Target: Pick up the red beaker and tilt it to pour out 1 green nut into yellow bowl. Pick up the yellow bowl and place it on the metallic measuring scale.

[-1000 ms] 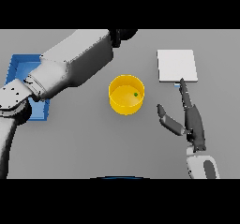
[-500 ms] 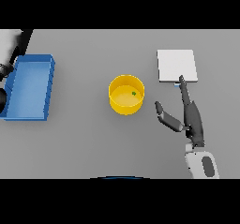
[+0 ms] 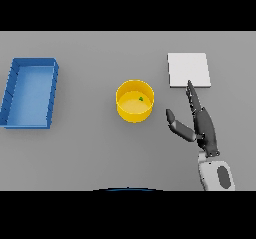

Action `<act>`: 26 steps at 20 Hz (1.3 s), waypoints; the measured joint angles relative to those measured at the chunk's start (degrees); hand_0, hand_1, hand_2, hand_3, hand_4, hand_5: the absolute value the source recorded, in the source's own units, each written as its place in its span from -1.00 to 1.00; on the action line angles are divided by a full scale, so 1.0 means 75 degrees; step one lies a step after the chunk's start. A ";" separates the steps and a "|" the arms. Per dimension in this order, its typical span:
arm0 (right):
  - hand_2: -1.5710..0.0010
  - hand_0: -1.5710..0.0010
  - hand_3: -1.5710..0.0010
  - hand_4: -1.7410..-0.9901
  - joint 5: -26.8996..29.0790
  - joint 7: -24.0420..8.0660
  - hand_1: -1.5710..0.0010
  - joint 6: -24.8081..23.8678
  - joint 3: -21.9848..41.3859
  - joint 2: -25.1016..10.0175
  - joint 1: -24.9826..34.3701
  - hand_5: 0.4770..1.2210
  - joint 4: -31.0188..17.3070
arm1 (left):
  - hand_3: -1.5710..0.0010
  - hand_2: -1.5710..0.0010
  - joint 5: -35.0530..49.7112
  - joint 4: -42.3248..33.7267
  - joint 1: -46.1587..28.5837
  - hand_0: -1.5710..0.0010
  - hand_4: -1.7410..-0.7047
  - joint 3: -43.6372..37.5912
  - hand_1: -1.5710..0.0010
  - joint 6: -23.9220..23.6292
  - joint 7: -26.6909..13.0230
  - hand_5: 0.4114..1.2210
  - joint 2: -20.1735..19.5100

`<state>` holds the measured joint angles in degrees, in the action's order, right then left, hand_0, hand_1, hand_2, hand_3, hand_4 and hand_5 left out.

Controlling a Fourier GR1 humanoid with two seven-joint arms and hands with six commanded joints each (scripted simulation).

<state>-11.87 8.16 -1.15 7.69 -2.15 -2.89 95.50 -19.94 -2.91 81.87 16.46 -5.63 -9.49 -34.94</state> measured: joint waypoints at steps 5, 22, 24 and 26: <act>1.00 1.00 1.00 0.46 -0.0255 0.0075 1.00 -0.0077 0.0088 -0.0051 0.0107 -0.39 -0.0090 | -0.82 -1.00 0.1105 -0.0131 -0.0933 -1.00 -1.00 -0.0642 -1.00 -0.0393 -0.0417 1.00 -0.0102; 1.00 1.00 1.00 0.53 -0.0236 0.0059 1.00 -0.0062 0.0031 -0.0113 0.0136 -0.47 -0.0240 | -0.74 -1.00 0.3252 -0.6646 -0.6187 -1.00 -0.52 -0.0349 -1.00 -0.1103 -0.3138 0.03 -0.0338; 1.00 1.00 1.00 0.55 -0.0238 0.0054 1.00 -0.0092 -0.0012 -0.0169 0.0150 -0.48 -0.0169 | -0.40 -0.67 0.3441 -0.7600 -0.6668 -0.90 0.13 -0.0160 -0.76 -0.0616 -0.3006 -0.19 -0.0565; 1.00 1.00 1.00 0.54 -0.0267 0.0051 1.00 -0.0110 0.0004 -0.0182 0.0099 -0.48 -0.0091 | 0.10 -0.07 0.3786 -0.8205 -0.7040 -0.28 0.56 -0.0141 -0.12 -0.0009 -0.2735 -0.30 -0.0817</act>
<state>-13.87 8.54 -1.98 7.72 -3.52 -2.14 94.81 8.45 -64.44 29.07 15.41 -5.70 -30.01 -41.07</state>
